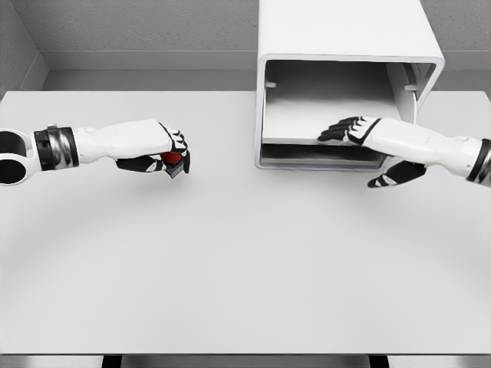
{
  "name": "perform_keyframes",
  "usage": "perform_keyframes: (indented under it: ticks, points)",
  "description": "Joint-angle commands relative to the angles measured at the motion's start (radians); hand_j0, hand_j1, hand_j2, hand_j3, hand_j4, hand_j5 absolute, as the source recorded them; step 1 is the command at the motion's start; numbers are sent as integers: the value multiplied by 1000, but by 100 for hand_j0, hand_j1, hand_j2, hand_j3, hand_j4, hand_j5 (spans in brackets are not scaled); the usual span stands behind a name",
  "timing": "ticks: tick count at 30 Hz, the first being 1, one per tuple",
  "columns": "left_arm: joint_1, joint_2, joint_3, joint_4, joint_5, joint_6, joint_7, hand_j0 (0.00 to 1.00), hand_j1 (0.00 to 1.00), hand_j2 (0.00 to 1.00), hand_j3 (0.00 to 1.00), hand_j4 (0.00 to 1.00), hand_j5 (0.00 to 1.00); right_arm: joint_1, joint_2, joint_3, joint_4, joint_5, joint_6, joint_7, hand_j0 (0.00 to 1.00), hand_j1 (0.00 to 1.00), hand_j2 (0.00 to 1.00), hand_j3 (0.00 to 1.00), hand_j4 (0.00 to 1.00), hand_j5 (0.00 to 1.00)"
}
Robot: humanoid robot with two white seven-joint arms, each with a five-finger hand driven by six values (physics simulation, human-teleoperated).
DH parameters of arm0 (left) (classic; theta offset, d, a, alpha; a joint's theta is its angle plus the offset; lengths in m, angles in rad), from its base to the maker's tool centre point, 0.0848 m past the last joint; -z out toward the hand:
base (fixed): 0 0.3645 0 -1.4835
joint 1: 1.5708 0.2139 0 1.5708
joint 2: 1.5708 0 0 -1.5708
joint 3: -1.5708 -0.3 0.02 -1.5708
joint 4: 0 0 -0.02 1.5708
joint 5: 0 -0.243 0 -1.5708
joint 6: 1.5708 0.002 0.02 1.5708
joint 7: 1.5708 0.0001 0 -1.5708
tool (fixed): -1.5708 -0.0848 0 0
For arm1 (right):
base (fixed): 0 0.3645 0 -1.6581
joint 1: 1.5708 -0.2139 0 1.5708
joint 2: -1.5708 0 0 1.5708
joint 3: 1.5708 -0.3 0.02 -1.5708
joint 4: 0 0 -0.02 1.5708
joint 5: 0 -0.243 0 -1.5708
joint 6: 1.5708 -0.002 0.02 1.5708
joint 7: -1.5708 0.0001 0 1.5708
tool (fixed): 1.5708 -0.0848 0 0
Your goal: Slide open multi-storey tabletop storage cabinets and put open load switch and slide close multi-storey tabletop storage cabinets
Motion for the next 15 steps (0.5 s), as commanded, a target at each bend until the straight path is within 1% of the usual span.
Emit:
perform_keyframes:
  ticks: [1,4,8,12,15]
  points:
    - [0,-1,1,1,7,0,1,46,46,46,46,46,46,0,7,2,27,-4,2,4,100,100,100,100,100,100]
    - [0,-1,1,1,7,0,1,46,46,46,46,46,46,8,10,3,17,2,2,9,100,100,100,100,100,100]
    - [0,-1,1,6,7,0,1,46,46,46,46,46,46,23,7,3,-24,2,2,9,100,100,100,100,100,100]
    - [0,-1,3,4,5,0,1,46,46,46,46,46,46,46,5,2,-25,2,2,7,100,100,100,100,100,100]
    - [0,-1,7,4,5,0,1,46,46,46,46,46,46,64,-3,-3,-61,2,2,7,100,100,100,100,100,100]
